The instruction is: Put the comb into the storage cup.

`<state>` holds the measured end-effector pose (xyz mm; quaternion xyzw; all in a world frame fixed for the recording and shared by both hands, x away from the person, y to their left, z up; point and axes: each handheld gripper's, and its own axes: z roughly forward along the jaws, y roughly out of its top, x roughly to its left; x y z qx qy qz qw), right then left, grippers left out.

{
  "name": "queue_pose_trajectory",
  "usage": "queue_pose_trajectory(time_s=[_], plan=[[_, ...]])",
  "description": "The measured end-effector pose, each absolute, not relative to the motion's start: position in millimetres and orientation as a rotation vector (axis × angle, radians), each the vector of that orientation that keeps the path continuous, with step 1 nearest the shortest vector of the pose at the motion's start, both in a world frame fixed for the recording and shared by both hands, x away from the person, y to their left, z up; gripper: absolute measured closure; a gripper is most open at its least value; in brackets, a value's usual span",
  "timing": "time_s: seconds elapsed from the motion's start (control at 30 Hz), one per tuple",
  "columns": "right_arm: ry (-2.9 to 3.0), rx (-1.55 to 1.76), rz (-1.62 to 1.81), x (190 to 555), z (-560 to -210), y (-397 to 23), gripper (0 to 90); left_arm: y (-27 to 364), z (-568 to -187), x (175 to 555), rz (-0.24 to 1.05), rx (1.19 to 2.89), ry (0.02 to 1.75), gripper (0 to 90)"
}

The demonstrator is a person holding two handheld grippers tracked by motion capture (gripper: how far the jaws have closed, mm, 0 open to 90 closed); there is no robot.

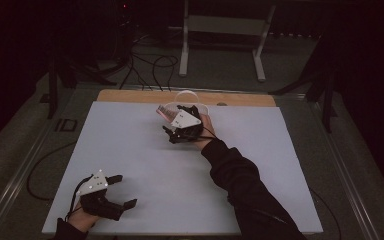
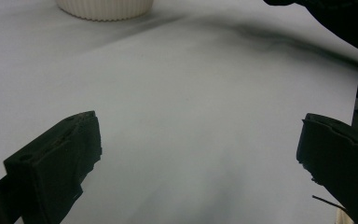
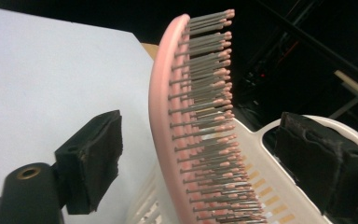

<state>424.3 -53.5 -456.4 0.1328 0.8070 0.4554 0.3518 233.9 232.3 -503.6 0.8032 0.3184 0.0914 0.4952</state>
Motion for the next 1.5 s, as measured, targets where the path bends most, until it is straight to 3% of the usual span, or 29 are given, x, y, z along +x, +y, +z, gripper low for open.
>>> queue_pose_trajectory(time_s=[0.2,1.03,1.5], plan=[[2.132,0.368,1.238,424,-452,-56,8.0,232,-504,234,0.221,1.948,0.771,0.1],[2.237,0.537,1.289,424,-440,-68,8.0,232,-503,232,0.226,1.948,0.766,0.1],[2.248,0.645,1.374,411,-435,-95,8.1,231,-503,232,0.230,1.955,0.760,0.1]])
